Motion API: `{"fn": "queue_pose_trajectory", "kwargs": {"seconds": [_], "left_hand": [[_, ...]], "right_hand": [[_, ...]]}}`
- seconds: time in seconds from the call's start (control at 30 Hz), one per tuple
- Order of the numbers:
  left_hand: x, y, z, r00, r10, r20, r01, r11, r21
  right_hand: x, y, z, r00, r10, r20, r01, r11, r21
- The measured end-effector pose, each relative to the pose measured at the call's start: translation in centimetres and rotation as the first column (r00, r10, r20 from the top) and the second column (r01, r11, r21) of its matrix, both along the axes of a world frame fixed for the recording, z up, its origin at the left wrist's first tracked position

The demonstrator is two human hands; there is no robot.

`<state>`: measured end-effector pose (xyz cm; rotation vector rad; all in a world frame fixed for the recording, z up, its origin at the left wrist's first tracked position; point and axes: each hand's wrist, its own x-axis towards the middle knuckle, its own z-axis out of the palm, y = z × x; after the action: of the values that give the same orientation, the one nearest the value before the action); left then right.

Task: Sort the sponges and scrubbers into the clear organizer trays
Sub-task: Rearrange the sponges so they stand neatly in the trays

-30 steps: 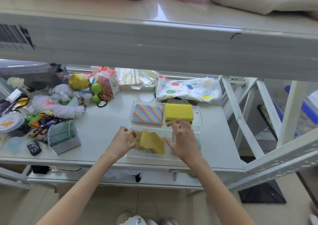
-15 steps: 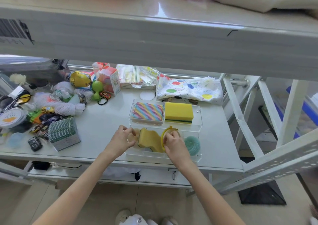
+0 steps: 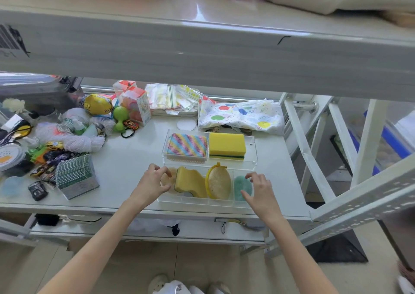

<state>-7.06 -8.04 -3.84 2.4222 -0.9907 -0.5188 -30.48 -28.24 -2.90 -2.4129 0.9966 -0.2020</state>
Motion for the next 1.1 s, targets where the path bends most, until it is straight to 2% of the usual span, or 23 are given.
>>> {"fn": "queue_pose_trajectory", "kwargs": {"seconds": [0.1, 0.2, 0.27, 0.47, 0.6, 0.7, 1.1], "left_hand": [[0.0, 0.1, 0.1, 1.000, 0.001, -0.006, -0.001, 1.000, 0.003], [0.1, 0.1, 0.3, 1.000, 0.002, -0.016, -0.001, 1.000, 0.003], [0.0, 0.1, 0.3, 1.000, 0.004, -0.015, -0.004, 1.000, -0.005], [-0.1, 0.1, 0.3, 1.000, 0.013, -0.021, -0.014, 1.000, -0.017], [-0.1, 0.0, 0.5, 1.000, 0.011, -0.027, -0.011, 1.000, -0.010], [0.0, 0.0, 0.6, 1.000, 0.011, -0.029, -0.011, 1.000, -0.006], [-0.1, 0.0, 0.7, 1.000, 0.008, -0.015, -0.008, 1.000, 0.006]], "right_hand": [[1.0, 1.4, 0.1, 0.995, 0.070, 0.064, -0.067, 0.996, -0.054], [1.6, 1.7, 0.2, 0.988, 0.139, 0.059, -0.142, 0.989, 0.049], [1.6, 1.5, 0.2, 0.987, 0.156, 0.041, -0.158, 0.986, 0.057], [2.0, 1.7, -0.2, 0.993, 0.120, 0.003, -0.120, 0.992, -0.026], [2.9, 1.4, -0.2, 0.997, 0.075, -0.023, -0.075, 0.997, -0.001], [2.9, 0.7, -0.3, 0.992, 0.107, -0.067, -0.105, 0.994, 0.026], [2.8, 1.0, -0.6, 0.988, 0.122, -0.100, -0.129, 0.990, -0.064]]}}
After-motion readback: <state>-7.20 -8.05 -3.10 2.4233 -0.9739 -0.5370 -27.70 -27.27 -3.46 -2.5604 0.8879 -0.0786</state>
